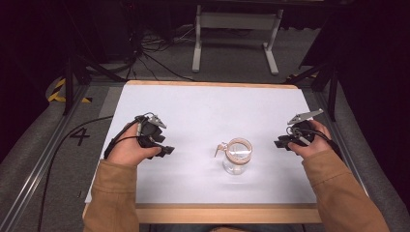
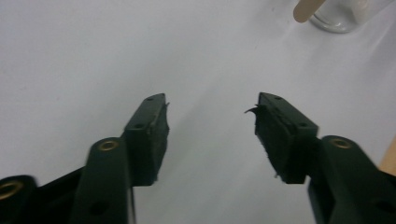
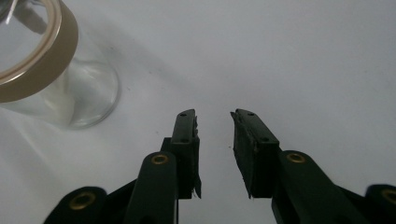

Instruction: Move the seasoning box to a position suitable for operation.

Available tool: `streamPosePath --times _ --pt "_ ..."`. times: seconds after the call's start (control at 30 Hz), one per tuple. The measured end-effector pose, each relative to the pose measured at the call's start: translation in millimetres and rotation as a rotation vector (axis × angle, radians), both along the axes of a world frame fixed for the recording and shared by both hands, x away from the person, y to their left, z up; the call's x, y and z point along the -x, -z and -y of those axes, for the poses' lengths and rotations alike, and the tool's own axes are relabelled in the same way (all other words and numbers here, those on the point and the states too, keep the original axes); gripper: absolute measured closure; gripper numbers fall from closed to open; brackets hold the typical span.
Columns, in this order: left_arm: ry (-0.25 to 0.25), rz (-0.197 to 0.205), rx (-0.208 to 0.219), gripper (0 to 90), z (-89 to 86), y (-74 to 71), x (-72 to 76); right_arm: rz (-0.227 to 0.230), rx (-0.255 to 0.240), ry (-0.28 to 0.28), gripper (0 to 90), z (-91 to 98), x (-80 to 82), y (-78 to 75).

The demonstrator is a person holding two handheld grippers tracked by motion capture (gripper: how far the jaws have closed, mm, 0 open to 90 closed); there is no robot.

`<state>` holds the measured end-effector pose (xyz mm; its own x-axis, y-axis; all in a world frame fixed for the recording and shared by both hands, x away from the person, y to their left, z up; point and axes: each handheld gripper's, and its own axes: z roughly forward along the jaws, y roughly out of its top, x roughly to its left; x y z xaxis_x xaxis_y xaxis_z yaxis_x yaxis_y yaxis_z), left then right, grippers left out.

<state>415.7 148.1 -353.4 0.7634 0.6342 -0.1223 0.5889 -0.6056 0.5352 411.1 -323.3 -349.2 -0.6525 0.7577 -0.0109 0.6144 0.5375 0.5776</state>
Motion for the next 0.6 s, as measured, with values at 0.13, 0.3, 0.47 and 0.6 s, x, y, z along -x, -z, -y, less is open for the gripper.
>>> streamPosePath --times 0.13,0.3,0.47,0.6 --pt "-0.028 0.026 0.061 46.9 -1.9 -9.5 0.3 -0.02 -0.029 -0.034 75.4 2.6 3.1 4.0" --pt "-0.05 0.03 0.059 41.3 -1.2 -10.3 2.4 -0.027 -0.09 -0.078 82.0 -2.2 10.7 8.1" --pt "-0.032 -0.01 0.085 44.5 4.5 -10.5 8.5 -0.022 -0.094 -0.113 85.0 -19.6 12.2 8.9" --pt "0.011 0.044 0.073 38.1 6.0 -18.1 18.5 -0.017 -0.268 -0.183 85.2 -29.9 27.8 7.2"
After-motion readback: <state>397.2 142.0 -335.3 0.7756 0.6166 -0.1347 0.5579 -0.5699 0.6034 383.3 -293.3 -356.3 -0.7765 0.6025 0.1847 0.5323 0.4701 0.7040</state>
